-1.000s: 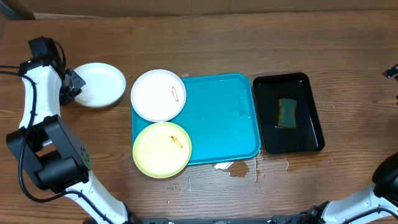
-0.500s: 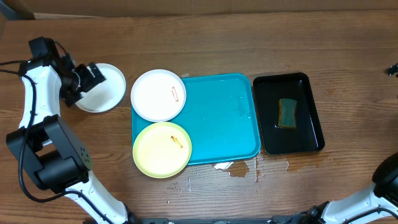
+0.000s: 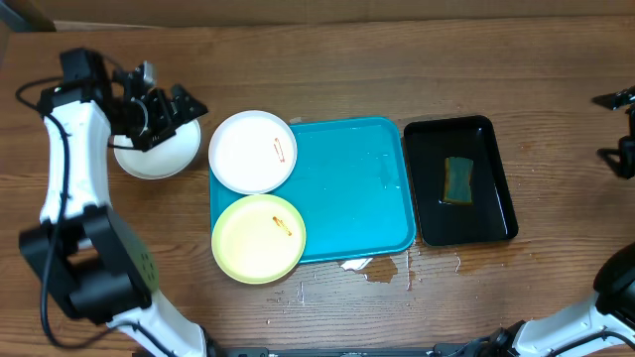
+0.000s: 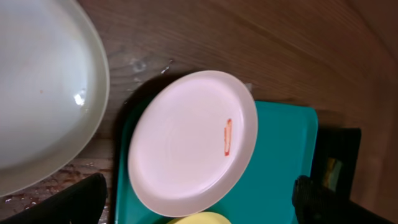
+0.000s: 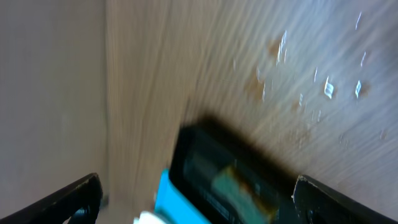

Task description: Clean dirty plates on tray and stack at the side

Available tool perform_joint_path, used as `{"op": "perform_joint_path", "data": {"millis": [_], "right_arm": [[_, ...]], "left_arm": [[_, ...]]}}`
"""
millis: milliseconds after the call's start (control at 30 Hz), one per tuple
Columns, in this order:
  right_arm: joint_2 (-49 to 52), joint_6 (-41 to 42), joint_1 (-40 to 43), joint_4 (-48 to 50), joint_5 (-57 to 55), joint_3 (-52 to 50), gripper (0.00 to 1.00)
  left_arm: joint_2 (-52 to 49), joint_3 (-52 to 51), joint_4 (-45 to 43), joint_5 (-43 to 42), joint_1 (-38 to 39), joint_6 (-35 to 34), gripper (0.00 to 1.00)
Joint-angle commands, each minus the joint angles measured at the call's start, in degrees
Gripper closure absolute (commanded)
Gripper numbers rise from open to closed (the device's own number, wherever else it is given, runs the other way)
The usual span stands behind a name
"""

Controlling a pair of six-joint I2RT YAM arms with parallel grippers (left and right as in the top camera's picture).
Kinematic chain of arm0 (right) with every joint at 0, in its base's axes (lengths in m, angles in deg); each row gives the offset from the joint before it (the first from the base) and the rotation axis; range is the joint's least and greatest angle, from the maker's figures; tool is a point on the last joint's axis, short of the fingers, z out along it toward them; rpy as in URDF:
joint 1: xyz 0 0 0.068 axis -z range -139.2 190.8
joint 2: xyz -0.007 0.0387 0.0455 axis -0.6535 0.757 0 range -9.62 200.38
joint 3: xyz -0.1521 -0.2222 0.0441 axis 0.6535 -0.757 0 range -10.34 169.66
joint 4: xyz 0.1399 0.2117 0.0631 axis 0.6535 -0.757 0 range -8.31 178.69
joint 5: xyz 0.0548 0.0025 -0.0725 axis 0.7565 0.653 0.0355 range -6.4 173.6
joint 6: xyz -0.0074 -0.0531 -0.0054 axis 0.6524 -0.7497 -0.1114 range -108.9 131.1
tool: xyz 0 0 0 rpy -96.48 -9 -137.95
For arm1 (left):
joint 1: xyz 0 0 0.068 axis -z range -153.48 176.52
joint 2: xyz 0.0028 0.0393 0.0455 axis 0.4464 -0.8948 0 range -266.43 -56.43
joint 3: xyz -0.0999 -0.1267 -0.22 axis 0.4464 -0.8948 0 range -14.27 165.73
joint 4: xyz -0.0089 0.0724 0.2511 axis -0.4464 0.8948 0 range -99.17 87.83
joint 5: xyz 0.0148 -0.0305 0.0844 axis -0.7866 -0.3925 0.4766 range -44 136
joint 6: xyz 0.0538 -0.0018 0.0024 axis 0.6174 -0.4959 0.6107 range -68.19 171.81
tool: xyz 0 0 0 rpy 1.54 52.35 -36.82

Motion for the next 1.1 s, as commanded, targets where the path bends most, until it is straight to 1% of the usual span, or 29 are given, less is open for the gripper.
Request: {"op": "perform_joint_path", "data": {"millis": [0, 133, 200, 300, 367, 500, 567, 633, 667, 700, 733, 800, 933, 1000, 1067], "right_arm": [[-0.5, -6.3, -3.7, -3.0, 4.1, 0.8, 0.0], [-0.5, -13.3, -11.7, -10.1, 2.2, 0.8, 0.0], [-0.5, -15.0, -16.7, -13.7, -0.8, 0.8, 0.0], [-0.5, -15.3, -25.2, -17.4, -8.8, 0.8, 0.0], [-0.4, -15.3, -30.6, -18.2, -11.5, 0.7, 0.0], [-0.4, -15.1, -39.7, -17.1, -11.2, 0.7, 0.0], [-0.4, -14.8, -44.2, -16.0, -10.1, 0.7, 0.0], [-0.4, -14.9, -48.0, -15.3, -9.7, 0.7, 0.01], [-0.4, -15.1, -50.0, -14.8, -10.5, 0.7, 0.22], [-0.4, -15.0, -51.6, -14.5, -11.3, 0.7, 0.7], [-0.4, -14.7, -53.2, -14.5, -12.2, 0.6, 0.96], [-0.4, -11.9, -56.2, -14.6, -15.5, -0.4, 0.96], [-0.4, -6.0, -61.8, -13.4, -25.8, -5.0, 0.96], [-0.4, -3.7, -64.0, -11.2, -29.0, -8.5, 0.96], [-0.4, -3.1, -65.7, -7.5, -29.8, -12.6, 0.96]], "left_arm": [[6.5, 0.3, -0.2, 8.5, 4.9, -4.4, 0.04], [7.4, 0.3, -0.1, 16.4, 11.3, -8.8, 0.04], [6.8, 0.3, 0.2, 18.1, 13.8, -9.7, 0.04], [5.9, 0.3, 0.4, 19.5, 16.9, -10.7, 0.04], [5.7, 0.3, 0.2, 21.0, 17.9, -12.2, 0.05], [5.7, 0.3, 0.7, 22.8, 18.2, -12.6, 0.05], [5.7, 0.3, 1.0, 22.8, 18.2, -12.6, 0.0], [5.7, 0.3, 1.2, 22.8, 18.2, -12.6, 0.0], [5.7, 0.3, 1.4, 22.8, 18.2, -12.6, 0.0], [5.7, 0.3, 1.4, 22.8, 18.2, -12.6, 0.0], [5.7, 0.3, 1.5, 22.8, 18.2, -12.6, 0.0], [5.7, 0.3, 1.4, 22.8, 18.2, -12.6, 0.0], [5.7, 0.3, 1.4, 22.8, 18.2, -12.6, 0.0], [5.7, 0.3, 1.4, 22.8, 18.2, -12.6, 0.0], [5.7, 0.3, 1.4, 22.8, 18.2, -12.6, 0.0]]}}
